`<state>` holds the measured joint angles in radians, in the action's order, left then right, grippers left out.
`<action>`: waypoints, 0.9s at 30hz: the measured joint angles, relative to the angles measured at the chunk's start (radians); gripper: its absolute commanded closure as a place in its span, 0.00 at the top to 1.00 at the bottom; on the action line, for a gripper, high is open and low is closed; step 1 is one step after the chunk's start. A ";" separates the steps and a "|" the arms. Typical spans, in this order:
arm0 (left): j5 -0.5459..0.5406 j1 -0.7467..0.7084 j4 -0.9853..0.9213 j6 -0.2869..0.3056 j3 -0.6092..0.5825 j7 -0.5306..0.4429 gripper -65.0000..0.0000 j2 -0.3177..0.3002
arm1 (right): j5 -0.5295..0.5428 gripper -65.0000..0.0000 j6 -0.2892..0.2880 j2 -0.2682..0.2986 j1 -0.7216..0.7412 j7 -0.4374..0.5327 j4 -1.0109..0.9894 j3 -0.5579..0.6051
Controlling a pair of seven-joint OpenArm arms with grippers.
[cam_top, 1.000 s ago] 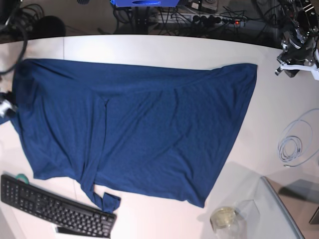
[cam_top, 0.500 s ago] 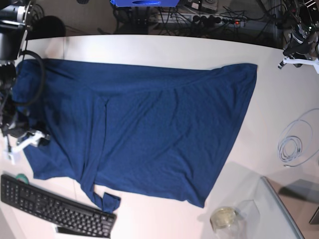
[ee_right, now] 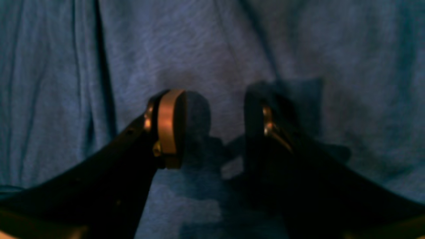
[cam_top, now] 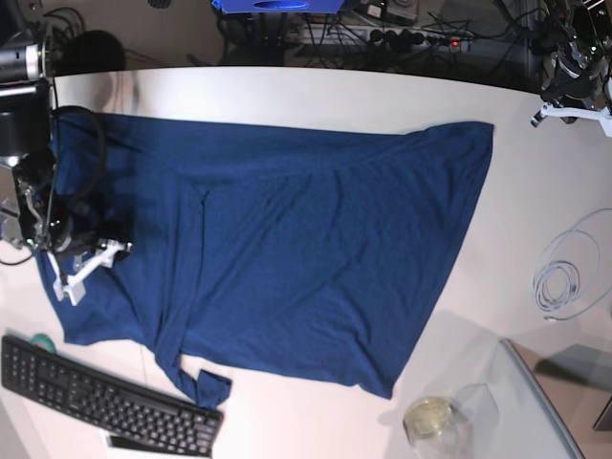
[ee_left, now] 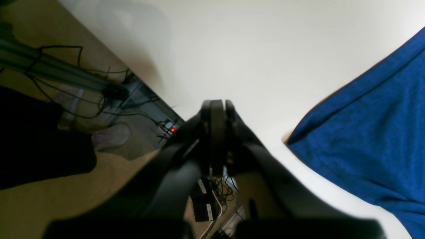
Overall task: Layout the t-shirt on the table in an organized manner, then fold the t-shirt properly
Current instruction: 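Move the right gripper down onto the shirt body beside its edge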
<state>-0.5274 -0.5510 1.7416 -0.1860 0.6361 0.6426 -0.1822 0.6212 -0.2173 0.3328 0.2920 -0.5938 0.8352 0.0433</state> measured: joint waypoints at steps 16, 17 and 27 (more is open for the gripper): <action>0.000 0.002 0.000 0.000 0.000 0.000 0.00 -0.001 | 0.000 0.05 0.000 -0.003 0.000 0.000 0.000 0.000; 0.000 0.002 0.000 0.000 0.000 0.000 0.00 -0.001 | 0.000 0.06 0.000 -0.003 0.000 0.000 0.000 0.000; 0.000 0.002 0.000 0.000 0.000 0.000 0.00 -0.001 | 0.000 0.29 0.000 0.002 0.000 0.000 0.000 0.000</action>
<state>-0.5274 -0.5491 1.7416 -0.1860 0.6361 0.6426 -0.1829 0.6212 -0.2173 0.3344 0.2924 -0.5934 0.8356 0.0433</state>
